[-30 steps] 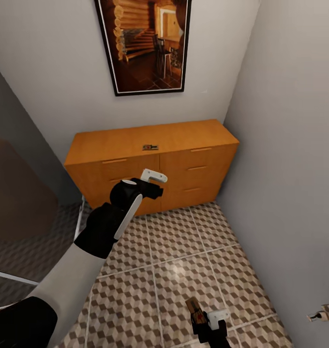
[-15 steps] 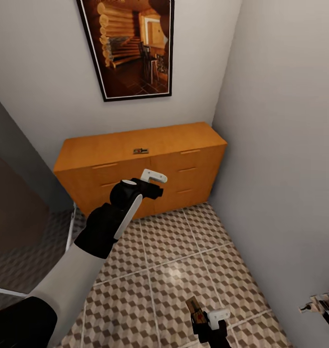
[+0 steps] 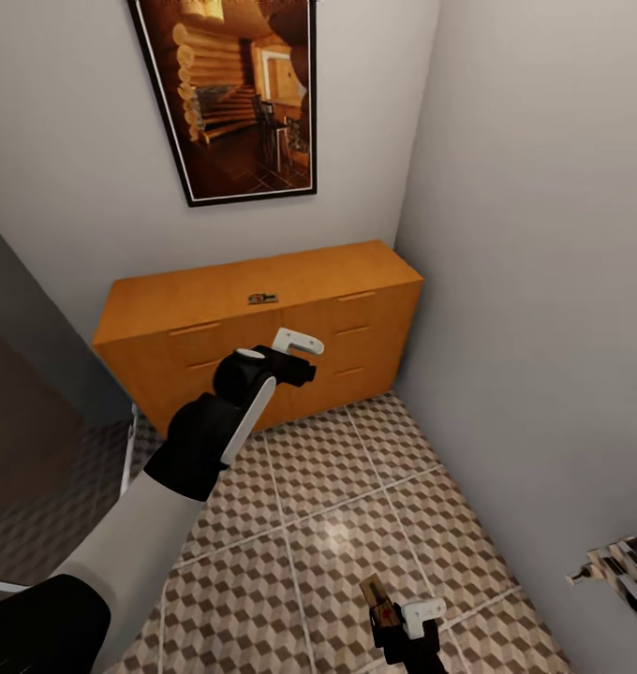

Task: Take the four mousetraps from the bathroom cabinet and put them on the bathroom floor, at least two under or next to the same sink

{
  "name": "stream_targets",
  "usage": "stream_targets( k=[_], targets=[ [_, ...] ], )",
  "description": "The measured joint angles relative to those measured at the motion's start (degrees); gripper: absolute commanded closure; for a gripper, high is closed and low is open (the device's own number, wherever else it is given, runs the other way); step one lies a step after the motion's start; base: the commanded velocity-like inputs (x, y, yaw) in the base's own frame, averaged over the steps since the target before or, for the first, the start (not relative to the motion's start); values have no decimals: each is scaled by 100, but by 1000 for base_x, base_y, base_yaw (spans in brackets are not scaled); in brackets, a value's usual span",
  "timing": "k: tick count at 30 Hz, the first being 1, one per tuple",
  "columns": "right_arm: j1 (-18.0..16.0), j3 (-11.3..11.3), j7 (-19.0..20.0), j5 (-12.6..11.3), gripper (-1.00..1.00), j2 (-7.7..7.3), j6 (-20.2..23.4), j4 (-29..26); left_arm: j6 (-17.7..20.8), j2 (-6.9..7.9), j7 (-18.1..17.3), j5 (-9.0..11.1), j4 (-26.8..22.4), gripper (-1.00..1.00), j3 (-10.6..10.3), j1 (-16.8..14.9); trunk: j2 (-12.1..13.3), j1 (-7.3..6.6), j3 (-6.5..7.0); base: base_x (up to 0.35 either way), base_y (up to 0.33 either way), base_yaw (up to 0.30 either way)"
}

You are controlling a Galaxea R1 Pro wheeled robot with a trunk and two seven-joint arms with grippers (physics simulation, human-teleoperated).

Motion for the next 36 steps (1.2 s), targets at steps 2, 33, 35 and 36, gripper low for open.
stream_targets(
  k=[2,33,35,36],
  targets=[
    [0,0,0,0,100,3,0,0,0,5,0,-1,3,-100,0,0,0,0,17,-1,5,-125],
    [0,0,5,7,100,-142,23,1,4,46,0,2,6,-100,-122,16,1,0,124,0,0,-42],
    [0,1,7,8,100,-142,22,1,5,45,0,2,-1,-100,-134,16,1,0,124,0,0,0],
    [0,1,9,7,100,-142,22,1,6,45,0,2,-3,-100,-137,17,1,0,124,0,0,0]
  ],
)
